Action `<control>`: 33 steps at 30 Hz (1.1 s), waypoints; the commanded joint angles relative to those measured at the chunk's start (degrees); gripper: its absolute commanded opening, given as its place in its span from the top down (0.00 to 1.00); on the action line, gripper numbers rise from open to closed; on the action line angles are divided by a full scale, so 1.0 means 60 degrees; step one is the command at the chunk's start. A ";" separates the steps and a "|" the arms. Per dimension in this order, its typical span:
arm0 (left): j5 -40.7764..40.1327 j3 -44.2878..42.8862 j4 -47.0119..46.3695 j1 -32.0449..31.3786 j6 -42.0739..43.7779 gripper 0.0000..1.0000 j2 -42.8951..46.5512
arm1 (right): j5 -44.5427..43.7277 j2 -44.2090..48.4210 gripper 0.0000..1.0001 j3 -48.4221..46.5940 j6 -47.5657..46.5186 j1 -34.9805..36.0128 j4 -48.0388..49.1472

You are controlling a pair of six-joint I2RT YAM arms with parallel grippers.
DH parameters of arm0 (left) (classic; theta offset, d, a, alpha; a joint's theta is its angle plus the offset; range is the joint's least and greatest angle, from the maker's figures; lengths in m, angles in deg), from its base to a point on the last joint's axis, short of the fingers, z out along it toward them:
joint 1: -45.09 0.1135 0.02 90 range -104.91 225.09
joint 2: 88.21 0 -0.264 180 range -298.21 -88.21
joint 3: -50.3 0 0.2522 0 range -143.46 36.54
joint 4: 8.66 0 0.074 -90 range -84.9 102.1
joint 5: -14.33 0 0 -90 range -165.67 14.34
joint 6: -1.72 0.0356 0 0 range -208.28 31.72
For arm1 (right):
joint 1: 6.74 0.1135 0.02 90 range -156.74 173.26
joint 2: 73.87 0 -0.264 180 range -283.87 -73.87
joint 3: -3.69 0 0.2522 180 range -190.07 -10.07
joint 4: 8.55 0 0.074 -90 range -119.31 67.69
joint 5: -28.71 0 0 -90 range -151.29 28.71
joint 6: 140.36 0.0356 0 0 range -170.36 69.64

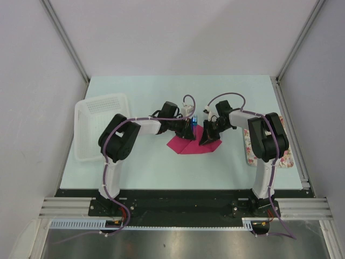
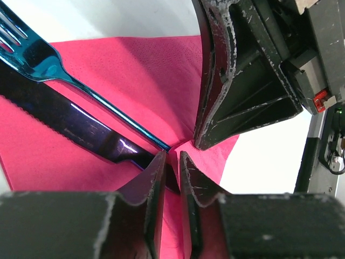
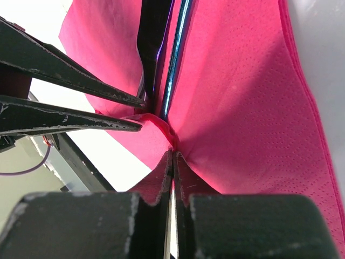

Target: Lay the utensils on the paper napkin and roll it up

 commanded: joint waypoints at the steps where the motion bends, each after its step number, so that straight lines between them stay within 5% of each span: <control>1: 0.0048 -0.0381 -0.0010 -0.0064 0.0149 0.81 -0.0039 | 0.0034 0.0103 0.96 -0.0199 0.0041 -0.0053 0.0204; 9: -0.0098 -0.0498 0.0107 -0.0093 0.0164 1.00 -0.0127 | 0.0020 0.0336 0.87 -0.0228 0.0100 -0.0185 0.0131; 16: -0.0230 -0.0615 0.0254 -0.0181 0.0266 1.00 -0.0171 | 0.0269 0.0731 0.61 -0.0418 0.0042 -0.0740 -0.0396; 33: -0.0480 -0.0557 0.0342 -0.0210 0.0339 1.00 -0.0068 | -0.2352 0.1890 0.32 0.0284 -0.0648 -0.1796 -0.1671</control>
